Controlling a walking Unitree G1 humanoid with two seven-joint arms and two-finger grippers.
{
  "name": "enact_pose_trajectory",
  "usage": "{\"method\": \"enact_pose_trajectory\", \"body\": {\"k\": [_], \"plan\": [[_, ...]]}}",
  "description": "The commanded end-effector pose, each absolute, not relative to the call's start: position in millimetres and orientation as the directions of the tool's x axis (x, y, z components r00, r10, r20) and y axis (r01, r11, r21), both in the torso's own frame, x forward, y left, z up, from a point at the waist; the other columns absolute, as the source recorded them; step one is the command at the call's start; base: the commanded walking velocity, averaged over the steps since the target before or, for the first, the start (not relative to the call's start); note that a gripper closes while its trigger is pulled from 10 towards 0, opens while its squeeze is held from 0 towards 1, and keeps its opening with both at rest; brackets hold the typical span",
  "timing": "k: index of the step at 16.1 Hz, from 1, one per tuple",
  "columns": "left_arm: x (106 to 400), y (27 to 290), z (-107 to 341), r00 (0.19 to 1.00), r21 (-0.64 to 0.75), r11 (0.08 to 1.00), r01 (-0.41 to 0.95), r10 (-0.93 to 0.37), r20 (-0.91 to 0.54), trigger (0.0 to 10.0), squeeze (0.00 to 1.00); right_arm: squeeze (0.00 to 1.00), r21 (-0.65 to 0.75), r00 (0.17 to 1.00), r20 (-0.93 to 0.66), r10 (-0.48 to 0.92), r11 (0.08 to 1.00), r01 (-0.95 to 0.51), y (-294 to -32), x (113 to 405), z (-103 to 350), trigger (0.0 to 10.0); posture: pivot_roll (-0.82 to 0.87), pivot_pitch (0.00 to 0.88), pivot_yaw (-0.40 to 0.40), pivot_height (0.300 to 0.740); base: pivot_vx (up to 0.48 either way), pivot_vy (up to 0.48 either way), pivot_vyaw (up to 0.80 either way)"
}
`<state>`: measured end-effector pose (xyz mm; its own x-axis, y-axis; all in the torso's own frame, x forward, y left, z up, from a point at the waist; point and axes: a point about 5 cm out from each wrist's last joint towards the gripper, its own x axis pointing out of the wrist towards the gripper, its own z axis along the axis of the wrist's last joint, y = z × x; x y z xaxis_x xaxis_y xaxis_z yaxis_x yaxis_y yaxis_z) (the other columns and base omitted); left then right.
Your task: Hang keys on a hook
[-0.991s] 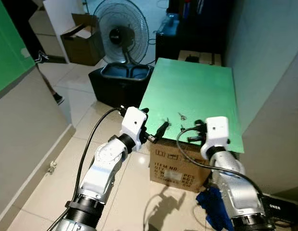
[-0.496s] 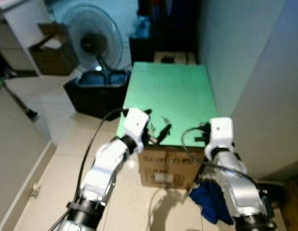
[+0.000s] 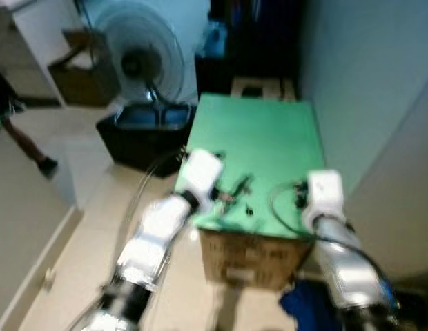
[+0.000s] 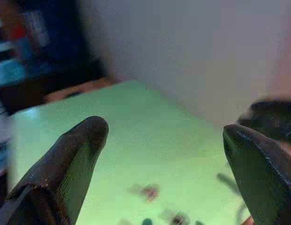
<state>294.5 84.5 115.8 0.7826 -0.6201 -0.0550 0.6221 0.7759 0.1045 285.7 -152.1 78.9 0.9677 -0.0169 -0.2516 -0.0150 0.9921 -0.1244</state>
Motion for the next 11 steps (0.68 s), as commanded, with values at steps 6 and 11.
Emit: {"method": "enact_pose_trajectory", "body": {"k": [6,11], "plan": [[294.8,84.5,115.1,0.791,0.103,0.784,0.612,-0.608,-0.066,10.0,0.00,1.00,-0.129,0.968,-0.250,0.021,0.990,-0.055,-145.6,284.7,79.2,10.0,-0.12,0.000,0.053,0.740,0.000,0.000,0.00],[294.5,85.7,115.0,0.792,0.141,0.780,0.610,-0.606,-0.075,10.0,0.00,1.00,-0.167,0.971,-0.239,0.012,0.985,-0.053,-144.9,286.4,81.5,10.0,-0.11,0.000,0.053,0.740,0.000,0.000,0.00]]}}
